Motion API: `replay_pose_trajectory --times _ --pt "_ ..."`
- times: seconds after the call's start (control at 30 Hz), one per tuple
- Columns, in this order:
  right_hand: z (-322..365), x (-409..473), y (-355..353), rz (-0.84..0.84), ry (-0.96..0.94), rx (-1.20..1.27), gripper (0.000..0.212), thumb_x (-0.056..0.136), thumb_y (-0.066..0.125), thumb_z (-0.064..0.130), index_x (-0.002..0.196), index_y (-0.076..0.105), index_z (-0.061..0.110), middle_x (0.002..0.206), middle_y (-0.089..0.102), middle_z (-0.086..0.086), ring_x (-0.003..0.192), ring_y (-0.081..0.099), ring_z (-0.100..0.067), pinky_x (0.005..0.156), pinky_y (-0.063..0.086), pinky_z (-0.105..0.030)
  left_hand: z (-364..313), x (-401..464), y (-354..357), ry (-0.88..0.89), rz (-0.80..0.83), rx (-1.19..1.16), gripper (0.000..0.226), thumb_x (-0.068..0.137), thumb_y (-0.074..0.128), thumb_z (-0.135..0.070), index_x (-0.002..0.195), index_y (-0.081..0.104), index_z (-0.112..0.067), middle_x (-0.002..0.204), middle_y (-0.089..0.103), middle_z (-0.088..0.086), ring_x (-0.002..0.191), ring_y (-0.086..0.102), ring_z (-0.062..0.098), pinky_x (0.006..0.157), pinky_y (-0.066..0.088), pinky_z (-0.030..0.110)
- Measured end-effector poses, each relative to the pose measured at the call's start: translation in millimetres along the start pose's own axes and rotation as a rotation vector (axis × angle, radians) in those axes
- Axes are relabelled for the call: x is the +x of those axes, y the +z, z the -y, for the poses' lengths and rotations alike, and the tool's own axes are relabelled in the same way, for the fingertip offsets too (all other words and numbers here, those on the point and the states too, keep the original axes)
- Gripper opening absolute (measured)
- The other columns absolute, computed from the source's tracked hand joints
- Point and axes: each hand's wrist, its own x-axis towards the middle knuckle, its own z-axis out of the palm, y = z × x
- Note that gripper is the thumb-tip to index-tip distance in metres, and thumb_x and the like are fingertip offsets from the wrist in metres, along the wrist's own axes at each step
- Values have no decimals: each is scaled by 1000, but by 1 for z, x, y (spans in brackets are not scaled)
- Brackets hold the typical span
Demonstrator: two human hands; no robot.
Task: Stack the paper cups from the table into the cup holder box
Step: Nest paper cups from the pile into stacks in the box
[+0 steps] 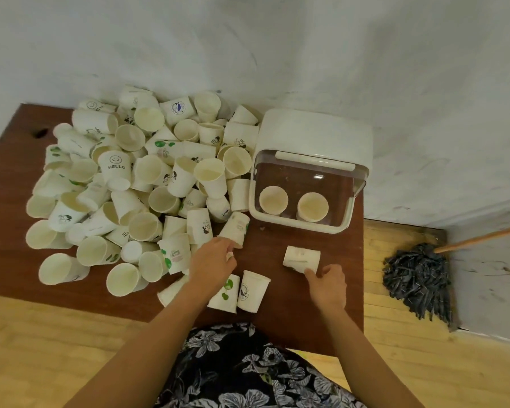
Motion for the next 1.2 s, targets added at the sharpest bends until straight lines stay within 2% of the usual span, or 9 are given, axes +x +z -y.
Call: replay_pose_trajectory --times 0.07,0.17,0.3,0.37,0.5,0.67,0.93,1.07,1.2 --pt "-4 0 3 25 21 88 28 92 65 34 112 53 19 119 58 -4 104 55 -20 89 51 -37 3 -7 6 -18 -12 37 17 87 60 -25 99 61 -13 91 57 0 83 57 22 64 33 28" --pt "-4 -1 2 58 32 157 33 96 61 28 126 57 16 127 59 -5 112 56 -22 91 48 -34 6 -12 14 -74 6 95 26 90 59 -30 109 59 -13 105 60 4 96 56 23 68 38 30" --pt "0 -6 -2 22 -49 135 28 96 61 25 122 62 16 126 62 -4 111 58 -18 90 49 -31 10 -15 23 -160 67 162 37 91 58 -32 123 53 -14 120 55 3 107 52 23 75 46 33" --pt "2 -10 -2 7 -126 94 23 96 61 23 117 63 16 121 64 -2 104 58 -14 87 48 -26 13 -14 27 -159 87 164 30 91 58 -31 115 57 -14 116 56 3 103 53 23 73 46 33" --pt "9 -22 -1 -26 -275 -12 17 95 61 21 111 65 17 112 67 0 97 59 -10 90 53 -28 14 -9 28 -111 64 136 16 94 52 -27 90 61 -14 96 61 4 78 53 17 60 38 29" --pt "26 -36 4 -59 -413 -83 18 95 62 20 112 64 20 115 65 2 103 61 -12 90 54 -30 8 -3 4 37 9 85 17 97 47 -23 104 59 -14 101 59 3 90 55 20 68 39 28" --pt "71 -49 12 -116 -512 -95 16 95 62 23 110 63 24 115 63 3 100 56 -8 84 47 -19 -7 16 -45 326 -132 -129 17 94 56 -18 107 65 -12 104 62 1 96 52 18 79 46 29" --pt "92 -53 -3 -242 -536 -42 15 94 63 22 108 65 23 107 66 5 97 58 -8 83 49 -20 -30 41 -60 454 -181 -158 17 92 60 -16 107 67 -13 103 64 2 96 54 20 78 51 34" --pt "99 -52 -31 -368 -529 -43 18 95 61 20 112 67 21 111 65 5 102 52 -7 84 41 -19 -56 64 -61 545 -200 -151 17 91 61 -14 105 69 -13 100 66 1 95 54 18 79 49 29"
